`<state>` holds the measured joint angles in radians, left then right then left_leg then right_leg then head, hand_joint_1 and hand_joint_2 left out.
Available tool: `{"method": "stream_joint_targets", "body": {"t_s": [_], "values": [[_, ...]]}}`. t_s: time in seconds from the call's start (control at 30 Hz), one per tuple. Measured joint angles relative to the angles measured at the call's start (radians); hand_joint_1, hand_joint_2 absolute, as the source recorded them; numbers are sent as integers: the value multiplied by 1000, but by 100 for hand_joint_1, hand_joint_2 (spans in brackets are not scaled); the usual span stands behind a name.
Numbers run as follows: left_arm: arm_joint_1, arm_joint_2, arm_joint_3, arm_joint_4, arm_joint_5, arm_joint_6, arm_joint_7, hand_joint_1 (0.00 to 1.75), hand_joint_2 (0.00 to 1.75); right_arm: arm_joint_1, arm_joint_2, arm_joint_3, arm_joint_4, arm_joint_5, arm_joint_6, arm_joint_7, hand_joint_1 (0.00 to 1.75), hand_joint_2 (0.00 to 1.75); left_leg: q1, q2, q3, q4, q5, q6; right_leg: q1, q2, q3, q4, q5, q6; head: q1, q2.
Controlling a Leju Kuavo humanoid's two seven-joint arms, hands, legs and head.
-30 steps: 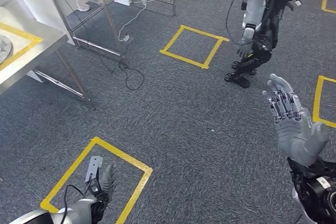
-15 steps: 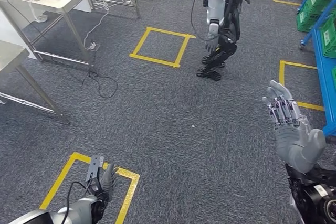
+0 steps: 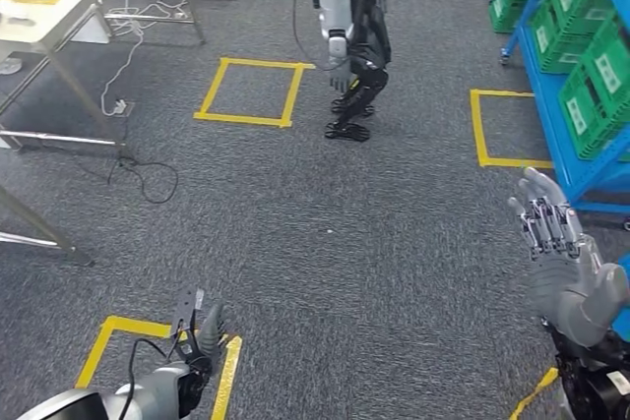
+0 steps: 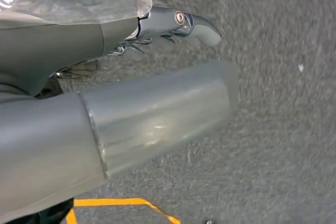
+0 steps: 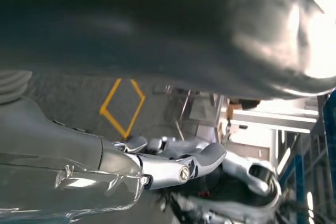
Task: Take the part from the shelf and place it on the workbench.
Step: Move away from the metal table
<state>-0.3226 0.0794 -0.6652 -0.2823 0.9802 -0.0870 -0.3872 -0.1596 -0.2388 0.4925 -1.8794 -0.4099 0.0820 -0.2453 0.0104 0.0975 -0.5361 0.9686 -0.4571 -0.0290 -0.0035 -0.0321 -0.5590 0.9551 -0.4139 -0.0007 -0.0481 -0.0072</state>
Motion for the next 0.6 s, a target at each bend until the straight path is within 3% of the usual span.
{"method": "stream_joint_targets", "body": {"t_s": [0.07, 0.13, 0.17, 0.2, 0.27, 0.33, 0.4, 0.43, 0.5, 0.53, 0.6], "values": [[-3, -1, 0, 0, -1, -3, 0, 0, 0, 6, 0, -6, -7, 8, 8, 0, 0, 0, 4, -58, -44, 100, -58, -7, -5, 22, 2, -6, 6, -10, -6, 0], [-1, -2, 0, 0, -2, -4, 2, 0, 0, 12, 0, -11, -8, 13, 15, 2, 0, 0, 4, -89, -117, 245, -118, -8, -5, 47, 0, -6, 8, -14, -10, 0], [1, -2, 0, 0, -2, -4, 3, 0, 0, 17, 0, -14, -8, 14, 18, 3, 0, 0, 4, -92, -142, 289, -125, -9, -5, 61, 0, -6, 8, -14, -11, 0], [2, -2, 0, 0, -2, -4, 3, 0, 0, 21, 0, -16, -9, 15, 19, 4, 0, 0, 4, -93, -149, 292, -112, -8, -5, 76, 0, -5, 8, -15, -11, 0], [1, -2, 0, 0, -2, -5, 3, 0, 0, 25, 0, -21, -13, 15, 20, 5, 0, 0, 6, -103, -108, 187, -39, -4, -5, 105, 1, -3, 8, -13, -13, 0], [-4, -1, 0, 0, -3, -5, 3, 0, 0, 25, 0, -26, -16, 16, 20, 6, 0, 0, 10, -142, -48, 47, 19, 3, -4, 130, -3, 3, 6, -7, -15, 0], [-6, -2, 0, 0, -5, -5, 3, 0, 0, 27, 0, -29, -18, 16, 21, 6, 0, 0, 10, -162, -24, -8, 28, 10, -4, 152, -11, 7, 5, 4, -13, 0], [-7, -3, 0, 0, -6, -6, 4, 0, 0, 28, 0, -31, -19, 16, 21, 6, 0, 0, 10, -152, -22, -12, 28, 14, -6, 162, -16, 6, 7, 12, -12, 0], [-11, -6, 0, 0, -7, -6, 4, 0, 0, 32, 0, -37, -22, 16, 21, 6, 0, 0, 11, -133, -17, -20, 32, 25, -7, 145, -26, 14, 1, 23, -11, 0], [-13, -8, 0, 0, -8, -6, 5, 0, 0, 34, 0, -40, -23, 16, 22, 6, 0, 0, 12, -121, -14, -24, 33, 31, -7, 115, -42, 46, -17, 28, -7, 0], [-12, -8, 0, 0, -9, -6, 6, 0, 0, 35, 0, -46, -24, 16, 22, 5, 0, 0, 11, -99, -10, -27, 32, 37, -8, 56, -97, 170, -81, 36, 2, 0]]}}
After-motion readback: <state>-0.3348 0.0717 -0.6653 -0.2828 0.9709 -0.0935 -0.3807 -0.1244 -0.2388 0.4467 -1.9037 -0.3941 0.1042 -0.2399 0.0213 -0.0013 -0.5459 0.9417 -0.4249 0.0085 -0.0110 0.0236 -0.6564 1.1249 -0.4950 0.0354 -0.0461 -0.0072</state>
